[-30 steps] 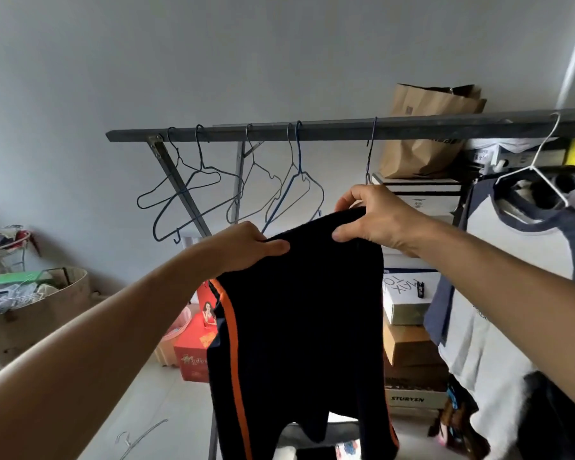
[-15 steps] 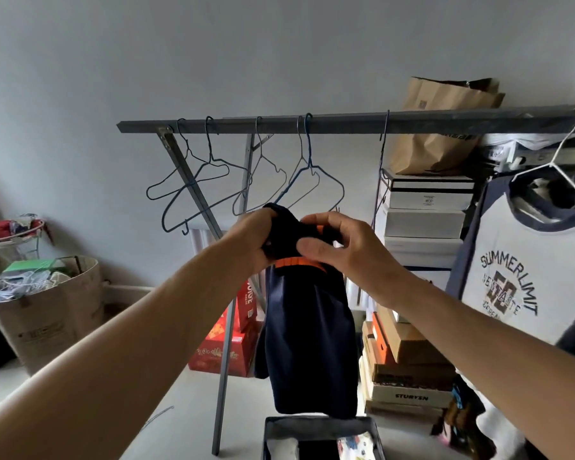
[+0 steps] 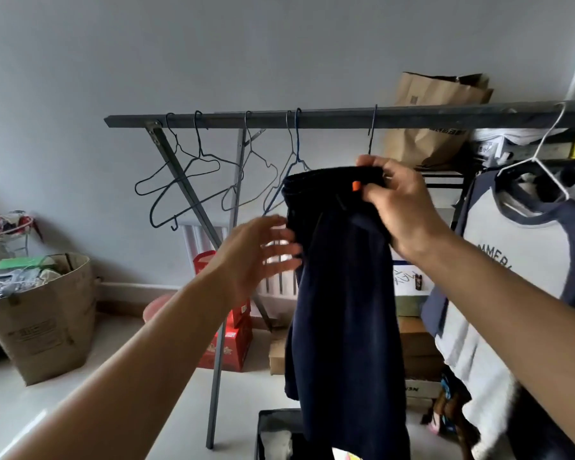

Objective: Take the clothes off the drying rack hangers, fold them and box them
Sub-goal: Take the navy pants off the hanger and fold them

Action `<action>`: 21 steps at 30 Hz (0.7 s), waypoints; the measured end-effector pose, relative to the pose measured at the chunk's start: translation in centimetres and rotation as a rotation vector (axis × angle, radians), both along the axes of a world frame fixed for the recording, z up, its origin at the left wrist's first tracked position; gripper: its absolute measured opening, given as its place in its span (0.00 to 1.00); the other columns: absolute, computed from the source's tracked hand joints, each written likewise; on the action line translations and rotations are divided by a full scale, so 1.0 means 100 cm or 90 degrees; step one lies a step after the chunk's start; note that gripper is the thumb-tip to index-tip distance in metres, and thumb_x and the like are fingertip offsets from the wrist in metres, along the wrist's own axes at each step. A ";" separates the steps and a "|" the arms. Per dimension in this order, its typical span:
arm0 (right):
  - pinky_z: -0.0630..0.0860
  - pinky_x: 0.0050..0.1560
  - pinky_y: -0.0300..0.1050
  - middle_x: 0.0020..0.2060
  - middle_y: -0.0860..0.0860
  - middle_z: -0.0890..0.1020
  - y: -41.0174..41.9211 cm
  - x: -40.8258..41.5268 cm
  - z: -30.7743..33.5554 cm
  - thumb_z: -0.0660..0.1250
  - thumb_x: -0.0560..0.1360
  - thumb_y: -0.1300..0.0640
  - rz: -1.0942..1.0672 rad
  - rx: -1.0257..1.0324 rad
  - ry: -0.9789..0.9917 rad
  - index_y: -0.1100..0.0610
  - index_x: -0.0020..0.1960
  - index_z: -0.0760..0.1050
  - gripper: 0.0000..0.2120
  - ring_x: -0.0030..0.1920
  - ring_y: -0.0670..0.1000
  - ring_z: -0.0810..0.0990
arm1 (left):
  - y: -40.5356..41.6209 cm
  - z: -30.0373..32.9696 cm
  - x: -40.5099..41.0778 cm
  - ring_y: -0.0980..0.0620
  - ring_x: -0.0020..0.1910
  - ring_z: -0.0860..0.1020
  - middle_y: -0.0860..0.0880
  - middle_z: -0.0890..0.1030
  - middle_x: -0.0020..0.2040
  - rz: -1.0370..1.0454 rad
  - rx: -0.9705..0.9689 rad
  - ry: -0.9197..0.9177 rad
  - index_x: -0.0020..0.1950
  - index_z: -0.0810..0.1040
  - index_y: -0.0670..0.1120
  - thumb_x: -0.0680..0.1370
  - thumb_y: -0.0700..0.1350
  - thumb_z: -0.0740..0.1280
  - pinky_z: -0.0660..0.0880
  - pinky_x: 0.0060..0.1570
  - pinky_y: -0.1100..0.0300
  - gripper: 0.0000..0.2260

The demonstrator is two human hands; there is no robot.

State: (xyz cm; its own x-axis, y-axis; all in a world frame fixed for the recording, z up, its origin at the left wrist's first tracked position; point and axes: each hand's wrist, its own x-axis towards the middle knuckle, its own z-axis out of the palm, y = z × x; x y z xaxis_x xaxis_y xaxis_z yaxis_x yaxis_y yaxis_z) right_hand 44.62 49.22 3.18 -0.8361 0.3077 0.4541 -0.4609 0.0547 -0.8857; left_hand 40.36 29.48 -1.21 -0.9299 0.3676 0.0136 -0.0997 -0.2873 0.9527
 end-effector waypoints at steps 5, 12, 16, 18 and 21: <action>0.78 0.34 0.34 0.31 0.42 0.83 0.035 0.018 0.027 0.63 0.76 0.72 -0.063 -0.043 0.049 0.56 0.55 0.75 0.14 0.34 0.38 0.81 | 0.017 -0.053 0.015 0.48 0.37 0.82 0.43 0.82 0.42 -0.118 -0.121 -0.115 0.53 0.78 0.40 0.82 0.47 0.62 0.80 0.37 0.56 0.11; 0.82 0.39 0.44 0.37 0.47 0.81 0.070 0.048 0.035 0.64 0.74 0.71 -0.074 -0.057 0.021 0.55 0.56 0.77 0.15 0.37 0.43 0.81 | 0.088 -0.053 0.022 0.54 0.62 0.78 0.53 0.80 0.62 -0.198 -0.095 0.115 0.67 0.75 0.54 0.73 0.59 0.70 0.72 0.62 0.51 0.23; 0.80 0.40 0.41 0.37 0.50 0.81 0.095 0.065 0.034 0.63 0.73 0.73 -0.067 -0.082 0.033 0.58 0.56 0.77 0.17 0.39 0.48 0.81 | 0.122 -0.042 0.030 0.48 0.54 0.80 0.46 0.82 0.50 -0.159 -0.132 0.227 0.52 0.79 0.41 0.79 0.47 0.68 0.75 0.63 0.44 0.10; 0.80 0.39 0.41 0.40 0.52 0.80 0.106 0.074 0.032 0.63 0.73 0.74 -0.060 -0.097 0.032 0.61 0.60 0.76 0.18 0.40 0.49 0.81 | 0.129 -0.042 0.031 0.49 0.50 0.80 0.47 0.82 0.45 -0.167 -0.105 0.230 0.45 0.78 0.42 0.79 0.42 0.66 0.79 0.56 0.49 0.05; 0.80 0.39 0.39 0.40 0.52 0.81 0.122 0.084 0.032 0.63 0.73 0.73 -0.083 -0.086 0.027 0.61 0.59 0.77 0.17 0.41 0.48 0.81 | 0.131 -0.046 0.029 0.48 0.51 0.81 0.45 0.82 0.49 -0.210 -0.021 0.188 0.46 0.75 0.43 0.80 0.42 0.62 0.78 0.55 0.53 0.06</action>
